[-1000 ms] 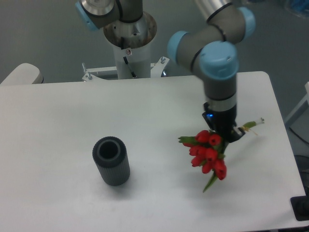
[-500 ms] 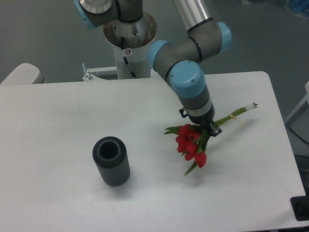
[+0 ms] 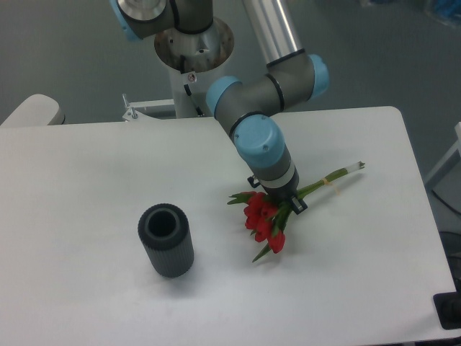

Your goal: Place the flowers on the table

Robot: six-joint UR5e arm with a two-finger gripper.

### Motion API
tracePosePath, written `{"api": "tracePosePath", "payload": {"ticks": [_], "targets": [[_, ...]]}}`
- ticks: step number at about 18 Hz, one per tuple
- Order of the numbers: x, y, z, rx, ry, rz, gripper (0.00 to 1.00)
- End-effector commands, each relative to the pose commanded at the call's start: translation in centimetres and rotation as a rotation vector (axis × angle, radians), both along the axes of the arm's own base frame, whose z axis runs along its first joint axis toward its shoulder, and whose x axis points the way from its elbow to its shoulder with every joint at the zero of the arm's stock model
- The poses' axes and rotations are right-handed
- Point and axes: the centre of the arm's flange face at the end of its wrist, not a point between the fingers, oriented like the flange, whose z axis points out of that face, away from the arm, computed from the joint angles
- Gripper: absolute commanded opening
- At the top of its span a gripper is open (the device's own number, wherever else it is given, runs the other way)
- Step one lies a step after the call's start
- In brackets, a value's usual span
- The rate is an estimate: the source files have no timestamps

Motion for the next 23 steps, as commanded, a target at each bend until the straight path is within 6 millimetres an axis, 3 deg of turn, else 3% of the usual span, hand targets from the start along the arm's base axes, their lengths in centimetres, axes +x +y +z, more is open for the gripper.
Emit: {"api": "tracePosePath", "payload": {"ticks": [2, 3, 4, 5, 6, 12, 16, 23], "targets": [[0.0, 0.1, -0.1, 0.0, 0.0, -0.001, 0.26], [0.0, 0.1, -0.2, 0.002, 0.003, -0.003, 0.35], [-0.3, 0.3, 0.2, 0.013, 0.015, -0.007, 0.57], [-0.5, 0.5, 0.6, 0.017, 0.023, -0.009, 0.9], [-0.7, 0.7, 1.0, 0.025, 0.029, -0.006, 1.0], [-2.5, 2.5, 5.5, 0.101, 0.088, -0.015, 1.0], [-4.2, 4.3, 10.0, 0.252, 0.09, -0.018, 1.0], [-7.7, 4.0, 15.5, 0.398, 0.075, 0.026, 1.0]]}}
